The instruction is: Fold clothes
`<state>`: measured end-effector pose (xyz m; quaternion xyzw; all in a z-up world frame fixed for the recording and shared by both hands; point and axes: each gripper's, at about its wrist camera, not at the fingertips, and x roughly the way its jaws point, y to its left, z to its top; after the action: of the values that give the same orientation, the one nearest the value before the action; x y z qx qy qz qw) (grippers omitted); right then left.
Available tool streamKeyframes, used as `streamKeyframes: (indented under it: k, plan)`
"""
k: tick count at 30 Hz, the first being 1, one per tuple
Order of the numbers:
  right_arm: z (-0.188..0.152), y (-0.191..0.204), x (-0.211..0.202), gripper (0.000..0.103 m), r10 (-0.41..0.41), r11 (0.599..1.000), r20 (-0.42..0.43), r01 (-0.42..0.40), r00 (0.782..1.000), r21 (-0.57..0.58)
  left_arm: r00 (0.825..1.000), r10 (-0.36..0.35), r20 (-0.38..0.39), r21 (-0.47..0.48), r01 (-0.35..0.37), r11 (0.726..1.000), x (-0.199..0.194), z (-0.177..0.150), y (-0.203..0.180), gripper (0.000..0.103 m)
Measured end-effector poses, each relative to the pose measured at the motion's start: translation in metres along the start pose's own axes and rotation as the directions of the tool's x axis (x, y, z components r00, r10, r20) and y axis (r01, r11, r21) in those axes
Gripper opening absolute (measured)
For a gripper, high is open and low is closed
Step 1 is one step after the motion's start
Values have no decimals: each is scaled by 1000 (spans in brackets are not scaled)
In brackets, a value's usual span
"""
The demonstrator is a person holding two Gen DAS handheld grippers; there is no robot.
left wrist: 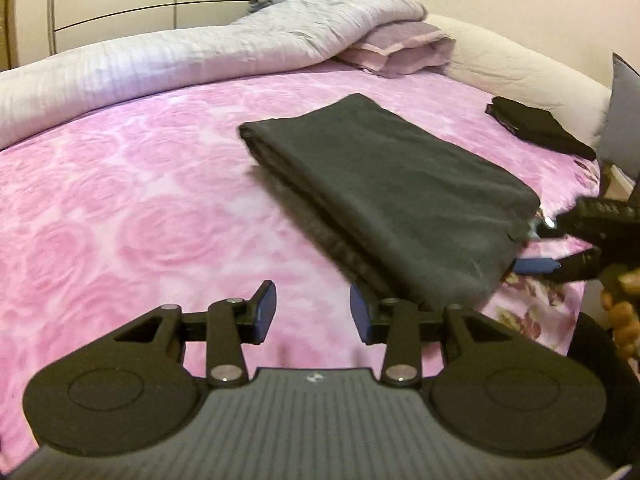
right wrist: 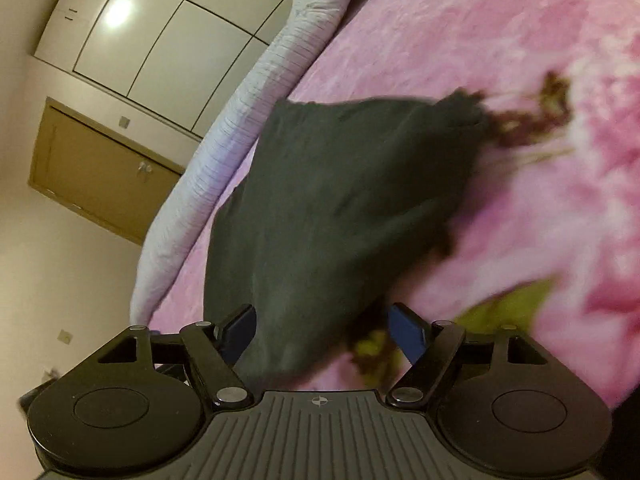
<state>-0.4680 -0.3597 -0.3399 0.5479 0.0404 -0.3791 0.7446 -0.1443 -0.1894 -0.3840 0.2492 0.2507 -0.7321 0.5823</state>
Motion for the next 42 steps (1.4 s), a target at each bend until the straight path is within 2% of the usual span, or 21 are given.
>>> streamKeyframes:
  k: [3,5,8,10,13,16,18,19,20,22,23,24,26,27,30,33,36,38,39,40,42]
  plan:
    - [2,3,11,76,-43,997,69,39,997,64,1000,18,6,20,-19,1000,-4,-6,3,36]
    - [7,-1,15,30,-84,991,77,76,993,106,1000,13,20,40,-14,999,-7,-10,1,36]
    - [28,-19,9,23,-17,988,15,15,1000,155,999,-7,50,98,2,995,-11,-10,-9,37]
    - [53,-21,-7,22,-22,994,31,18,999,110,997,-28,68,168,16,986,-14,-6,-19,39]
    - [108,-29,-35,22,-74,997,86,73,993,12,993,-65,101,293,32,956,-18,-2,-38,42]
    - [166,-47,-40,24,-117,992,40,118,992,-39,989,-87,122,417,28,908,-14,1,-60,46]
    - [186,-55,-36,26,-199,976,10,199,980,-88,990,-64,125,496,-6,868,-2,3,-76,46]
    - [182,-52,-38,27,-244,963,10,243,970,-115,991,-47,127,536,-29,844,5,4,-83,46]
    - [174,-47,-41,32,-272,948,31,273,962,-164,991,-27,133,579,-55,814,12,4,-91,47]
    - [157,-37,-48,40,-320,906,83,330,944,-264,986,17,164,681,-126,721,30,2,-103,55]
    - [144,-28,-51,46,-352,866,114,369,929,-338,982,37,184,732,-162,662,39,1,-109,63]
    - [131,-18,-53,49,-382,815,147,408,912,-412,976,52,213,791,-204,577,50,-3,-114,63]
    - [101,-9,-42,59,-394,709,166,414,904,-572,961,70,269,875,-273,400,70,-9,-121,66]
    - [86,-5,-35,63,-397,646,174,409,901,-644,960,68,273,892,-278,356,79,-9,-122,67]
    - [41,7,-16,66,-403,424,201,376,893,-824,963,61,264,913,-269,308,99,-2,-119,67]
    - [-4,20,4,66,-400,165,228,315,887,-935,960,47,276,921,-278,272,110,0,-117,74]
    - [-49,32,24,66,-391,-108,255,231,885,-967,959,26,284,932,-282,227,120,-2,-117,90]
    - [-79,41,37,63,-380,-287,270,165,884,-944,961,5,276,943,-272,191,126,-7,-118,91]
    - [-75,44,35,54,-377,-288,266,161,887,-944,962,-4,272,948,-267,172,132,-9,-119,91]
    - [-69,46,32,35,-374,-277,260,161,890,-947,963,-14,268,953,-262,153,137,-10,-120,91]
    - [-57,51,26,28,-368,-253,249,161,896,-954,963,-31,268,956,-262,132,145,-10,-123,92]
